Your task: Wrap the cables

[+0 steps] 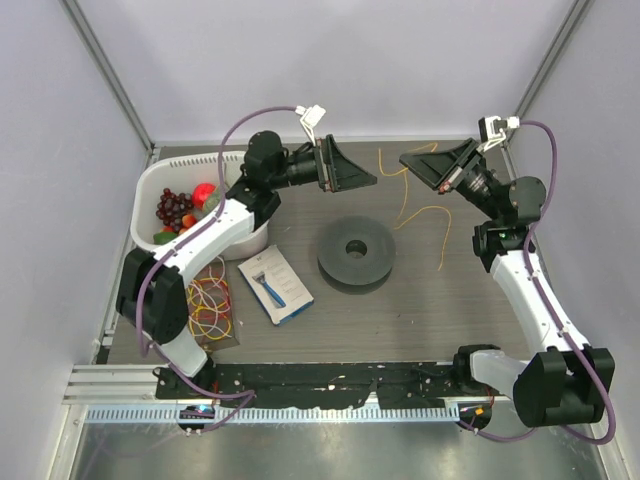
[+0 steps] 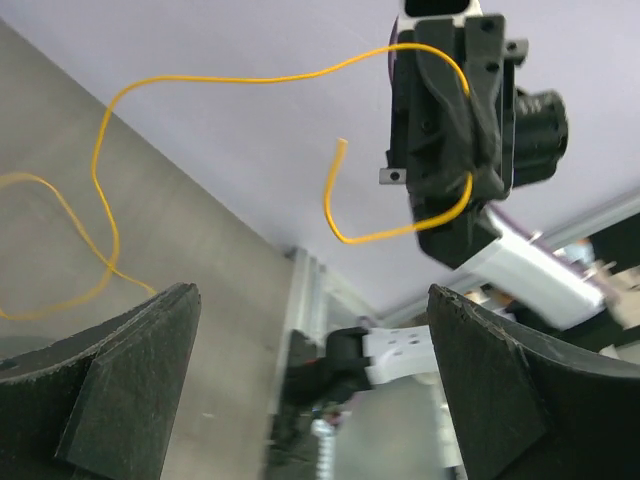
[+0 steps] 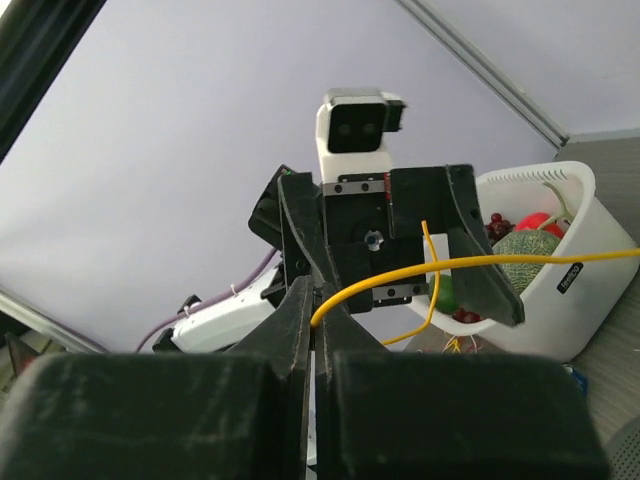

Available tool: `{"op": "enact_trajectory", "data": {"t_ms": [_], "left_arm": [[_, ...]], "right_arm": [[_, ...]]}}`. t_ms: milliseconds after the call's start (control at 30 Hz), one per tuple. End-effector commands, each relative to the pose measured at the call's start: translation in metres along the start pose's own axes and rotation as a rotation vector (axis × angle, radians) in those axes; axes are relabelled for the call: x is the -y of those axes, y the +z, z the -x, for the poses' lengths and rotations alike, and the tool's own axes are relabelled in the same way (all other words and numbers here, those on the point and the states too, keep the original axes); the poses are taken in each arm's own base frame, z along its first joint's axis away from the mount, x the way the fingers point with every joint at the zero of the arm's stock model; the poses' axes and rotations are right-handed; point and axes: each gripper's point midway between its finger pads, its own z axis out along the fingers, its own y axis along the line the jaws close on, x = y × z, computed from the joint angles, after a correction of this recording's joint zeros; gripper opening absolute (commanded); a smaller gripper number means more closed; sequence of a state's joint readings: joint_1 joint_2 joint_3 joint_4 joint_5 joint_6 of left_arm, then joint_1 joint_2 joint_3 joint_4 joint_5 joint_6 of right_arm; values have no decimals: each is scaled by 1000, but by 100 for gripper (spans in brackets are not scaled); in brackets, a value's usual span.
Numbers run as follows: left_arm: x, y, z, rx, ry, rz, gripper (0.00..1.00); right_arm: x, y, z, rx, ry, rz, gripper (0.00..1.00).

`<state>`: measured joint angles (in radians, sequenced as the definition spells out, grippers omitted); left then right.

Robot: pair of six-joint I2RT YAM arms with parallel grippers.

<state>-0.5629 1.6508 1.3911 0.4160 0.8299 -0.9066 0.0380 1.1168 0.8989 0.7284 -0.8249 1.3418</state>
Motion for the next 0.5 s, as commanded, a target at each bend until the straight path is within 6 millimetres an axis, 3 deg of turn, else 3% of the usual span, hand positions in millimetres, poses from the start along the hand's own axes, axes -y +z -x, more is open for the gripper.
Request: {"op": "enact_trajectory", "data": {"t_ms": [0,200,467], "left_arm": [[56,5,25,77,-184,-118,100],[43,12,22,95,-329,-91,100],[43,15,25,125,-369,-105,59]], "right_arm": [[-27,2,-10,-17,-156,103,1],[-33,8,-17,-19,-185,126,1],[-34,11,-23,-18,-210,125,1]]}}
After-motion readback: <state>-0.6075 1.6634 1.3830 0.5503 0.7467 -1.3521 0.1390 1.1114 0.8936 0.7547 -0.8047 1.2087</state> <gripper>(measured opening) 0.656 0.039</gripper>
